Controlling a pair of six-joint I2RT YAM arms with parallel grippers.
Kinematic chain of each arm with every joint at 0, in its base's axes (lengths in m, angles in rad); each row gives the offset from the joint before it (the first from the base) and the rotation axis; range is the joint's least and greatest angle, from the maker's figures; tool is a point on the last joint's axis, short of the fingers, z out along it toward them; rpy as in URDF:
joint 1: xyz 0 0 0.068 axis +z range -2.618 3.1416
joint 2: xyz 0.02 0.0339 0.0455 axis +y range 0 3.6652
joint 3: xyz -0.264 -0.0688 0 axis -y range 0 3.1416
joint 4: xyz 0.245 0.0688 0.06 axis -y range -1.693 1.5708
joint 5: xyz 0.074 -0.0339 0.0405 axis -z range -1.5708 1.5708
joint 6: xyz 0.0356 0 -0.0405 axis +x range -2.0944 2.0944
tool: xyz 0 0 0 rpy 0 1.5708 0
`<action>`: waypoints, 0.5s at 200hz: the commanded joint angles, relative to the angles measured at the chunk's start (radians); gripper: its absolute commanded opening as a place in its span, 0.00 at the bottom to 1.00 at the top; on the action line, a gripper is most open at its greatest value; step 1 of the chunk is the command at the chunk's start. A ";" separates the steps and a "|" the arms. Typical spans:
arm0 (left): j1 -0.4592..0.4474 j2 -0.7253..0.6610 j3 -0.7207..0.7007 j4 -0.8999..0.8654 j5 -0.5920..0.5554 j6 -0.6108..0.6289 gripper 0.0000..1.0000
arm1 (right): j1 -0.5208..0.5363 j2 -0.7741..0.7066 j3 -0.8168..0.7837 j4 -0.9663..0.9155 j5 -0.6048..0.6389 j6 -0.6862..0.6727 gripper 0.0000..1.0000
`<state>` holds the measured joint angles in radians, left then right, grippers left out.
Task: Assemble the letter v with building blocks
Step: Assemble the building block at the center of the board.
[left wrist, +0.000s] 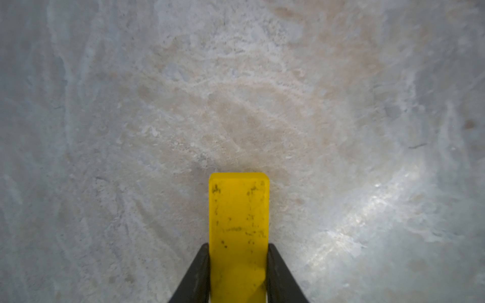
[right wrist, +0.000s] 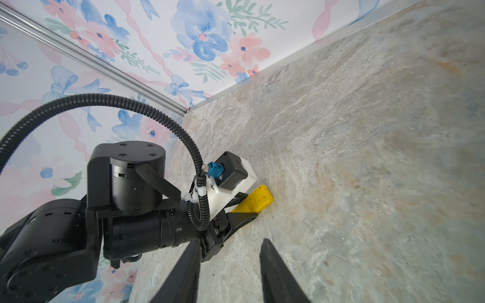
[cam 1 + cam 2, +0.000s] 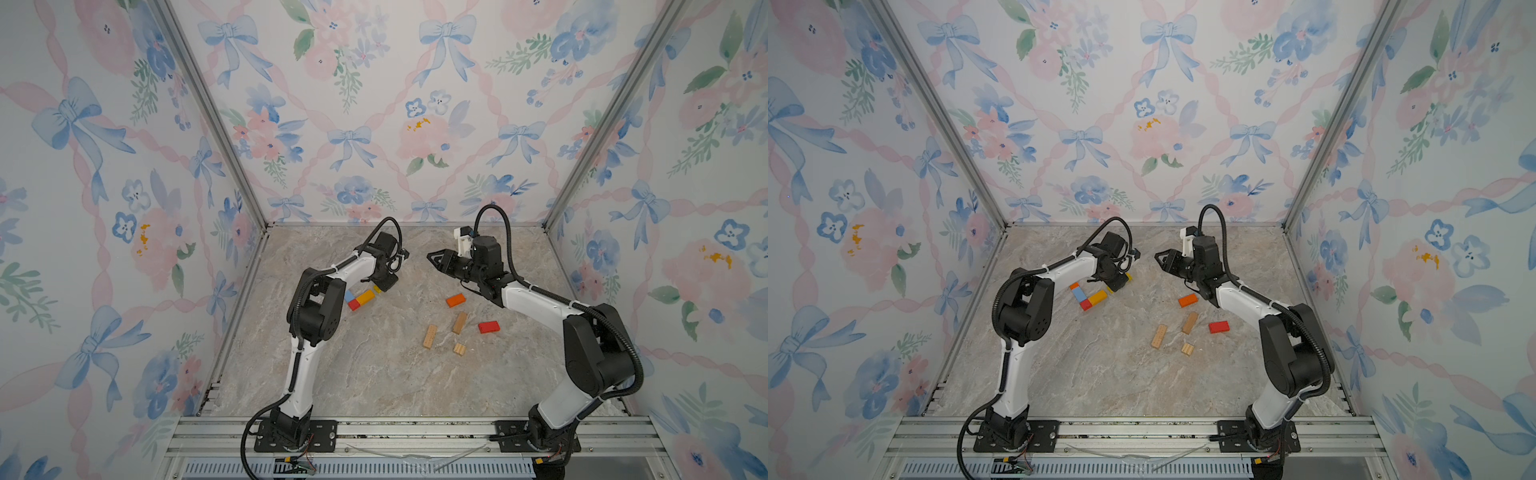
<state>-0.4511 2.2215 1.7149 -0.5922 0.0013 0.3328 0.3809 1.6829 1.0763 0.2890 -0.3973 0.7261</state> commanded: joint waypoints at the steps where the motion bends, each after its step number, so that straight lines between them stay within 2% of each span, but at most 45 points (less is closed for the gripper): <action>1: 0.007 0.023 0.003 -0.044 0.018 -0.004 0.38 | -0.006 -0.002 -0.003 0.013 -0.014 0.006 0.40; 55: 0.007 0.006 0.003 -0.043 0.037 -0.012 0.48 | -0.007 -0.001 -0.006 0.013 -0.014 0.005 0.40; 100: 0.008 -0.008 0.009 -0.043 0.030 -0.023 0.68 | -0.006 0.005 -0.003 0.012 -0.014 0.001 0.40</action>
<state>-0.4511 2.2219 1.7149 -0.6048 0.0238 0.3149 0.3809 1.6829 1.0763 0.2893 -0.3969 0.7261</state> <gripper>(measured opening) 0.647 0.404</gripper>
